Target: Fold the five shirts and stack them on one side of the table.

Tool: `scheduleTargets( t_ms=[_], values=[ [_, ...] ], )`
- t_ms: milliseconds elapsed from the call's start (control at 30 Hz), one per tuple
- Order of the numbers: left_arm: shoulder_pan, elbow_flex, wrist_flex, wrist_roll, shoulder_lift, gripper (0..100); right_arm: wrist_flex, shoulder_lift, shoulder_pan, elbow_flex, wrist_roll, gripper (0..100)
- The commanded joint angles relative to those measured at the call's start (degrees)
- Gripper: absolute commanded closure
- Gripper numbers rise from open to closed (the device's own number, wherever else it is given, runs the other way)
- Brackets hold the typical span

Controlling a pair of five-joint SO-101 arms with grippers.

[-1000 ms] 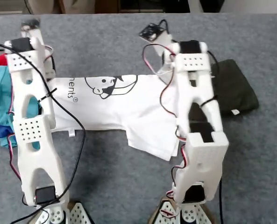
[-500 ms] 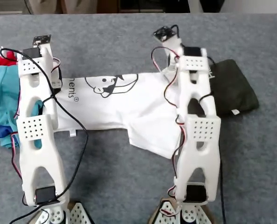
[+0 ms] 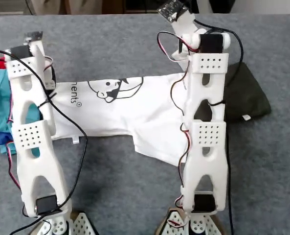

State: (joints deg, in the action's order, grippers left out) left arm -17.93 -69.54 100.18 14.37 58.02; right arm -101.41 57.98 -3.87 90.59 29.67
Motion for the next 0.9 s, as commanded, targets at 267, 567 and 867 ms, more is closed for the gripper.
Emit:
scheduleTargets(
  t_ms=[267,567,867],
  values=[
    [0.8,47.1,-2.8,4.2,-36.1,98,2.6,-31.9,-6.7,-46.9,1.1,99.7],
    [2.5,78.1,-22.2,4.0,-48.0,98,19.0,-44.8,-2.2,-83.5,1.1,99.7],
    [1.8,83.2,-28.0,4.0,-41.5,98,43.5,-43.7,7.7,-102.2,1.7,99.7]
  ],
)
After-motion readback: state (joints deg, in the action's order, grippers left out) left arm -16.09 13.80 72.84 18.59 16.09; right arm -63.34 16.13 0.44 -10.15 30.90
